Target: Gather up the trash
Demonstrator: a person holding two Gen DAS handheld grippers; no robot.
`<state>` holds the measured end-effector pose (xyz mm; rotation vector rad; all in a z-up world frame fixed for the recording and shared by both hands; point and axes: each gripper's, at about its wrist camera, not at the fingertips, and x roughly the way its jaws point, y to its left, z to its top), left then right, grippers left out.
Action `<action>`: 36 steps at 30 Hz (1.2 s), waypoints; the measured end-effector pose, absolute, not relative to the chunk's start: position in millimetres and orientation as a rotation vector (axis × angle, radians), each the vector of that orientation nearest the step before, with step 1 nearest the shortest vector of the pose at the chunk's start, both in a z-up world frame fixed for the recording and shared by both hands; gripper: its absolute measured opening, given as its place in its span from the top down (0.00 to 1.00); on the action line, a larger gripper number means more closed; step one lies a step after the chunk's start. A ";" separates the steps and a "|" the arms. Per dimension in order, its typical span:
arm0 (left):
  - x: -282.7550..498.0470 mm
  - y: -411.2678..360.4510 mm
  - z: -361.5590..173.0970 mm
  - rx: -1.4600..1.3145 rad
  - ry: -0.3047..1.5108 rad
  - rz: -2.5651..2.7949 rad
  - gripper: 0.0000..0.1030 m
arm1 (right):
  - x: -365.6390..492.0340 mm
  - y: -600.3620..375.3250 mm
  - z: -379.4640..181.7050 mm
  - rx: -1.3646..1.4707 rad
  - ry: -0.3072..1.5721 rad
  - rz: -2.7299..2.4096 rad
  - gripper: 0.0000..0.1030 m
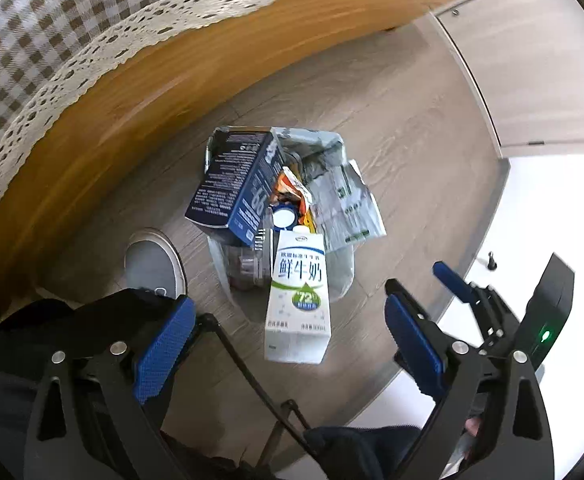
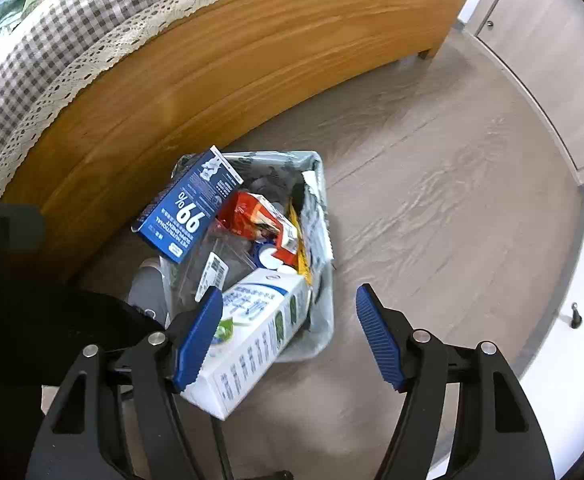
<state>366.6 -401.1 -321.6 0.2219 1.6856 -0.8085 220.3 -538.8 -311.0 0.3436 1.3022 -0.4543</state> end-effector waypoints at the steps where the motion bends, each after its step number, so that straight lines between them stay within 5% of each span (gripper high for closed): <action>1: 361.6 -400.2 -316.7 0.240 1.670 -0.820 0.10 | 216.3 -538.4 -307.5 0.346 1.308 -0.456 0.35; 17: 350.8 -375.1 -236.1 0.447 1.311 -0.848 0.10 | 192.9 -539.4 -252.1 0.317 1.257 -0.546 0.28; 36: 488.3 -229.4 -98.1 0.176 0.791 -0.518 0.10 | 405.0 -455.1 -130.7 0.104 0.960 -0.306 0.28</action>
